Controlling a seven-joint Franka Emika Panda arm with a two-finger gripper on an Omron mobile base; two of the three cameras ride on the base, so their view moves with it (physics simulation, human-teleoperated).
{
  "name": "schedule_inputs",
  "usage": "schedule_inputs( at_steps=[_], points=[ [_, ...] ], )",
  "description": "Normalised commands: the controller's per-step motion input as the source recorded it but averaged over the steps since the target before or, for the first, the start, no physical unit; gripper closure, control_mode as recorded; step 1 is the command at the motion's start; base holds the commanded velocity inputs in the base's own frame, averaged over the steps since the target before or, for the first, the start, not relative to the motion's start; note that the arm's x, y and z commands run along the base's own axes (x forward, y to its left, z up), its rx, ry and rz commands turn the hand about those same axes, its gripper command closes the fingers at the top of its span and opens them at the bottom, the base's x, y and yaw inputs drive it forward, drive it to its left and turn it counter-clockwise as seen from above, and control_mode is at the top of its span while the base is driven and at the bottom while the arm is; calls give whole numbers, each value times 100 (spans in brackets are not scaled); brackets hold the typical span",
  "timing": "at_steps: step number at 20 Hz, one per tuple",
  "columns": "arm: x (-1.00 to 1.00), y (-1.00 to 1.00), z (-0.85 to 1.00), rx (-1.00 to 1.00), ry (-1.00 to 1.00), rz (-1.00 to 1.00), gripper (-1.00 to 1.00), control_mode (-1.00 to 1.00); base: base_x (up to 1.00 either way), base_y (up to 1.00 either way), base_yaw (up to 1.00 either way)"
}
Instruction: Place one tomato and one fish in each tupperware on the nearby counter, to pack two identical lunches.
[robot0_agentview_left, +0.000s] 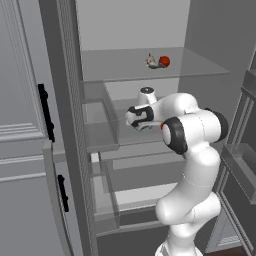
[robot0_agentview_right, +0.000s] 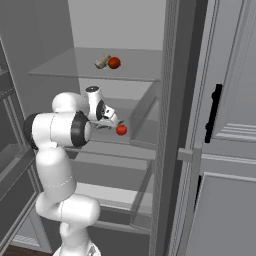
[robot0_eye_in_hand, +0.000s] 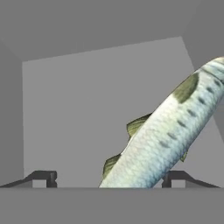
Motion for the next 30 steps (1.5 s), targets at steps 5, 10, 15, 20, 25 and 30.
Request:
schedule_inputs(
  at_steps=[5, 10, 15, 20, 25, 30],
  points=[
    [0, -11, -36, 0, -6, -7, -100, -100, 0, 0, 0],
    [0, 0, 0, 0, 0, 0, 100, -100, 0, 0, 0],
    [0, 0, 0, 0, 0, 0, 100, -100, 0, 0, 0],
    [-22, -10, -4, 0, 0, 0, 100, -100, 0, 0, 0],
    [-93, -21, -1, 0, -10, 0, 100, -100, 0, 0, 0],
    [-100, -6, 52, 0, -1, 11, 100, -100, 0, 0, 0]
  ],
)
